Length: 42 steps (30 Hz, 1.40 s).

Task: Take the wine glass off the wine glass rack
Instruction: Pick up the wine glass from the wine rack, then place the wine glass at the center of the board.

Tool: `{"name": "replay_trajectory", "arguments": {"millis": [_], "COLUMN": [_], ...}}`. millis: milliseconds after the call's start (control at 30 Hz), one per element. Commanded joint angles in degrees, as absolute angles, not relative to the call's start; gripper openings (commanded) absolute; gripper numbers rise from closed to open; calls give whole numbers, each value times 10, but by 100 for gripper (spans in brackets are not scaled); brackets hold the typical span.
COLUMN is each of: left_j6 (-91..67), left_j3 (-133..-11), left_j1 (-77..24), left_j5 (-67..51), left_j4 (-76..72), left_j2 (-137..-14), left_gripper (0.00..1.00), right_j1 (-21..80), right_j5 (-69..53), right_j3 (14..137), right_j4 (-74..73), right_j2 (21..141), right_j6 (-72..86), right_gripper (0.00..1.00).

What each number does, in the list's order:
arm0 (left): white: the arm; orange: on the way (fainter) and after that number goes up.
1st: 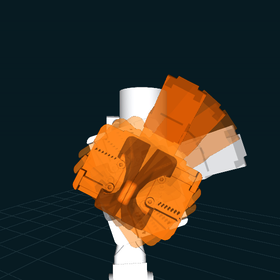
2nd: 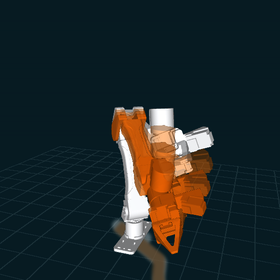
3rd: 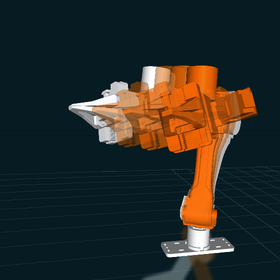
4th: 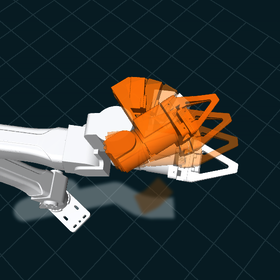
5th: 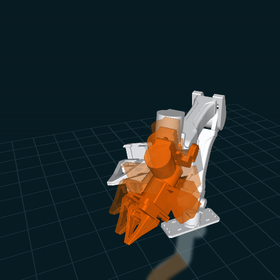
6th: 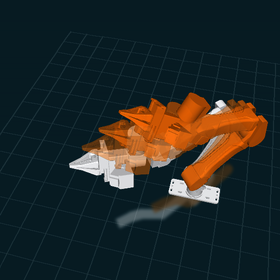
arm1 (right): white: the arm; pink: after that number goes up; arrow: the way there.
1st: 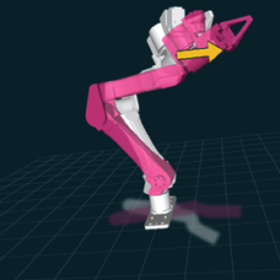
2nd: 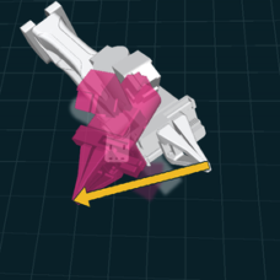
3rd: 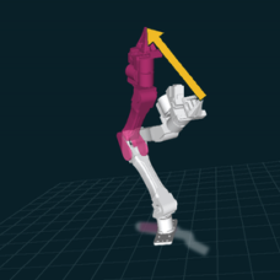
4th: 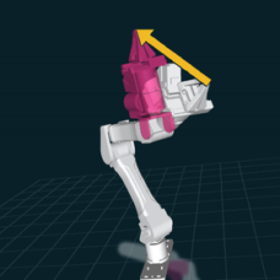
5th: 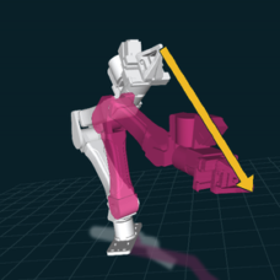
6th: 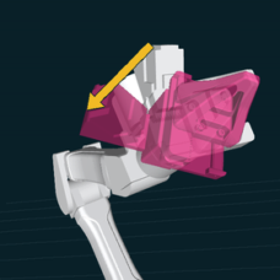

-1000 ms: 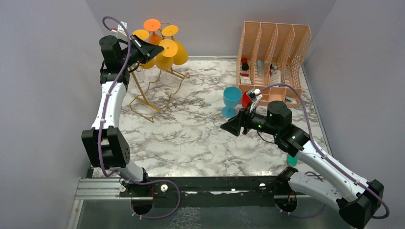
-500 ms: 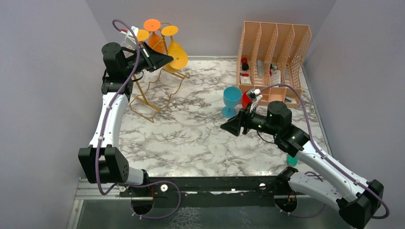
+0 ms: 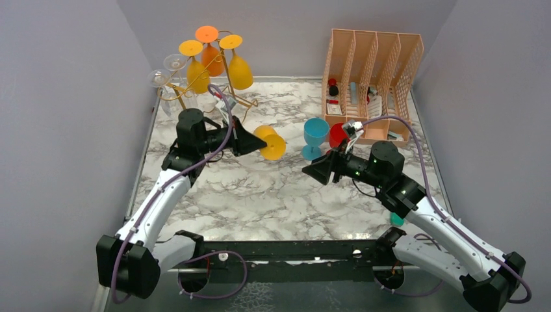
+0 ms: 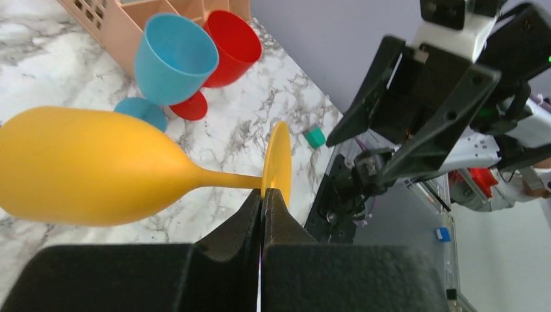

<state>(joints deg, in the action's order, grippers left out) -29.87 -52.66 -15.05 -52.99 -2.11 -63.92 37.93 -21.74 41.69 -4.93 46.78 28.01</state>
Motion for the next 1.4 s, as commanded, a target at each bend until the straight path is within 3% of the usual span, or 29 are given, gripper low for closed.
{"name": "replay_trajectory", "arguments": {"millis": [0,267,567,767,833,867,967,1067,1233,1367], "left_j6": [-271,-314,-354,-358,-358,-354,-336,-346,-378,-386], "left_j3": [-464,-391,-353,-352,-352,-352,-352,-336,-314,-319], "left_j1": [-190,-215,-263,-285,-286,-286,-285,-286,-288,-296], "left_j5": [-518,-523,-514,-511,-515,-516,-515,-521,-537,-524], "left_j4": [-44,-99,-148,-161,-154,-144,-97,-87,-86,-91], "left_j2": [-579,-522,-530,-533,-535,-535,-530,-519,-506,-509], "left_gripper": [0,0,0,0,0,4,37,55,57,51], "right_j1": [381,380,381,380,380,381,380,380,381,381], "right_j5": [-219,-368,-437,-421,-428,-430,-438,-427,-430,-457], "right_j3": [406,431,430,426,428,430,427,421,421,424], "right_j4": [3,52,122,117,113,109,117,128,126,131], "right_j2": [464,546,601,606,605,603,598,594,602,612], "right_j6": [301,337,383,373,362,358,352,353,339,335], "right_gripper": [61,49,40,6,1,1,1,1,1,1]}}
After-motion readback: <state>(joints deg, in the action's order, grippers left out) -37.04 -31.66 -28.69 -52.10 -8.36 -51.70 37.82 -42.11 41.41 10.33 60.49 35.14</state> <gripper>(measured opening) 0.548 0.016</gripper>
